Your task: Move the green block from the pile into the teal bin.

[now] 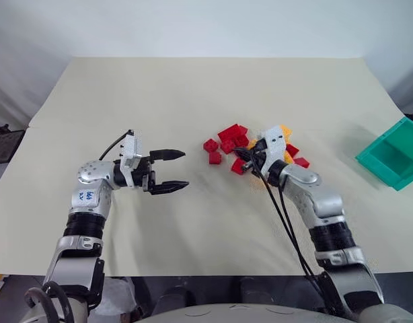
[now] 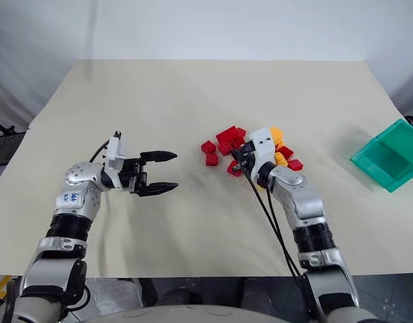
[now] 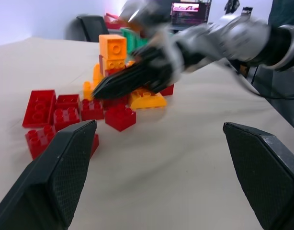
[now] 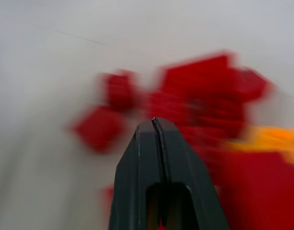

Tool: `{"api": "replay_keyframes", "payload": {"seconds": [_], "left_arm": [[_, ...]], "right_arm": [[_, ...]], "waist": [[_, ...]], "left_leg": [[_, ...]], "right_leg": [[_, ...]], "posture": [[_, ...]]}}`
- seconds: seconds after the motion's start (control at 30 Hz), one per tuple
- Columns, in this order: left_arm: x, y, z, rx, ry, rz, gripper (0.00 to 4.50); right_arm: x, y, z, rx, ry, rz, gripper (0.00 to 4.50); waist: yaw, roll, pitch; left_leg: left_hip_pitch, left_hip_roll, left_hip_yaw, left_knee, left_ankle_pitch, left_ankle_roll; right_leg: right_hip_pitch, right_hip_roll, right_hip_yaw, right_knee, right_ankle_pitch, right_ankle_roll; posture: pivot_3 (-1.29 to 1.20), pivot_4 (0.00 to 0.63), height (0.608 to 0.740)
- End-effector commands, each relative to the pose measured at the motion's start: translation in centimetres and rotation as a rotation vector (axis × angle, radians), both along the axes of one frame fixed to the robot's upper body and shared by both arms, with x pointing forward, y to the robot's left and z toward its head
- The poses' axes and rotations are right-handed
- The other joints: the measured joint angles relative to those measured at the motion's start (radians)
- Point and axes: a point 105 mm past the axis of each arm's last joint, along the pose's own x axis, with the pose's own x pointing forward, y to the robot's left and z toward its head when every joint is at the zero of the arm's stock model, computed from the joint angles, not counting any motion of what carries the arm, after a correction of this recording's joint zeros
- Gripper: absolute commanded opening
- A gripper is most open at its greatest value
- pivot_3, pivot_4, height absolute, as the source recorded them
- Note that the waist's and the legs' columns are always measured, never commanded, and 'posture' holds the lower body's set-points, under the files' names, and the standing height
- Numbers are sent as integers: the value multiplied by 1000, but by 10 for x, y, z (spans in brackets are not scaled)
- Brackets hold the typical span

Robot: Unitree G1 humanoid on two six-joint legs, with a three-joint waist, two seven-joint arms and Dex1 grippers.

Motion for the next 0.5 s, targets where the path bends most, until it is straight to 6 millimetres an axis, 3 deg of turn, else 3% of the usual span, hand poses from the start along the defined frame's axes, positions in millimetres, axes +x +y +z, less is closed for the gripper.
{"api": "replay_keyframes", "payload": {"seconds": [0.03, 0.27, 0.5], "left_arm": [[-1, 0, 6, -1, -34, -2, 4500], [-1, 0, 3, -9, -32, 7, 4500], [0, -5, 1, -13, -28, 7, 4500]], "right_arm": [[10, -28, 29, 17, -121, -101, 14], [9, -82, 44, -25, -173, -236, 14], [-4, -87, 47, -67, -181, -206, 14]], "waist": [[-2, 0, 0], [0, 0, 0], [-6, 0, 0]], "left_leg": [[-1, 0, 0, 0, 0, 0], [-4, 0, -1, 2, 0, 0], [-4, 1, -1, 2, 0, 0]], "right_leg": [[-1, 0, 0, 0, 0, 0], [-1, 0, -2, 0, 0, 0], [-1, 0, -2, 0, 0, 0]], "posture": [[0, 150, 740], [0, 150, 740], [0, 150, 740]]}}
